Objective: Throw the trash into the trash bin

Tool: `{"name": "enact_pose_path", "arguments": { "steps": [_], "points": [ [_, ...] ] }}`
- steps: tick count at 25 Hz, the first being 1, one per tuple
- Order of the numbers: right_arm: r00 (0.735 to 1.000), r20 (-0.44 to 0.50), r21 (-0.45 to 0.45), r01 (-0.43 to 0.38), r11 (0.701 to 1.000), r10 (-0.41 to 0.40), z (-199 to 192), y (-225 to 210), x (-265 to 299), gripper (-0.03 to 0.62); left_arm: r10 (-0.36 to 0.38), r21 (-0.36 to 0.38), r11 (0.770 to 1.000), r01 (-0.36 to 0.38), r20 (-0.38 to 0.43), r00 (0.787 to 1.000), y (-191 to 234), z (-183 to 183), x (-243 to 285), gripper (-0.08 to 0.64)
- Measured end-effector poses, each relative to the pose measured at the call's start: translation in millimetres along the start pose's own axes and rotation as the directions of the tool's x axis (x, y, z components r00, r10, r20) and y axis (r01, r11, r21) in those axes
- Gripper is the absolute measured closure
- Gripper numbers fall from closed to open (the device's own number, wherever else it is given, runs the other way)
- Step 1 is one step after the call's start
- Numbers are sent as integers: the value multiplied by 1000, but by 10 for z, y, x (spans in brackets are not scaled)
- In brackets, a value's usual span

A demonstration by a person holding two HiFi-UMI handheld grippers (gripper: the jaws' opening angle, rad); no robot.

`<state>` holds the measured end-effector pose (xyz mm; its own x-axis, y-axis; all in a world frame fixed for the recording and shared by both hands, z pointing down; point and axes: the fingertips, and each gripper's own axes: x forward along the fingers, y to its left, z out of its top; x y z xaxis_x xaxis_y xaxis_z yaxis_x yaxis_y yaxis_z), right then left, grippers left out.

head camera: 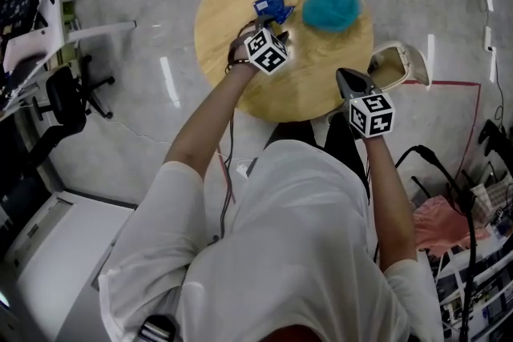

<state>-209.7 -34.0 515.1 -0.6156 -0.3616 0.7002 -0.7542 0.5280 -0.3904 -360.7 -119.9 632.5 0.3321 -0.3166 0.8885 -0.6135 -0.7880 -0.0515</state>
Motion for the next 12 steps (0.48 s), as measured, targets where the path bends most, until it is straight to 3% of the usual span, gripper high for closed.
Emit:
{"name": "enact_pose_path", "arguments": {
  "steps": [7, 10, 12],
  "points": [
    [1000, -6, 13, -4, 1000, 4, -52, 36, 43, 592, -7, -5, 1000, 7, -32, 999, 36, -28, 186, 329],
    [1000, -9, 20, -5, 1000, 5, -113, 51, 33, 592, 21, -5, 1000, -21, -27, 999, 82, -23, 207, 372],
    [1000, -13, 26, -1, 1000, 1, -155, 33, 25, 592, 56, -4, 998, -56, -22, 998, 140, -15, 214, 457]
  ]
}}
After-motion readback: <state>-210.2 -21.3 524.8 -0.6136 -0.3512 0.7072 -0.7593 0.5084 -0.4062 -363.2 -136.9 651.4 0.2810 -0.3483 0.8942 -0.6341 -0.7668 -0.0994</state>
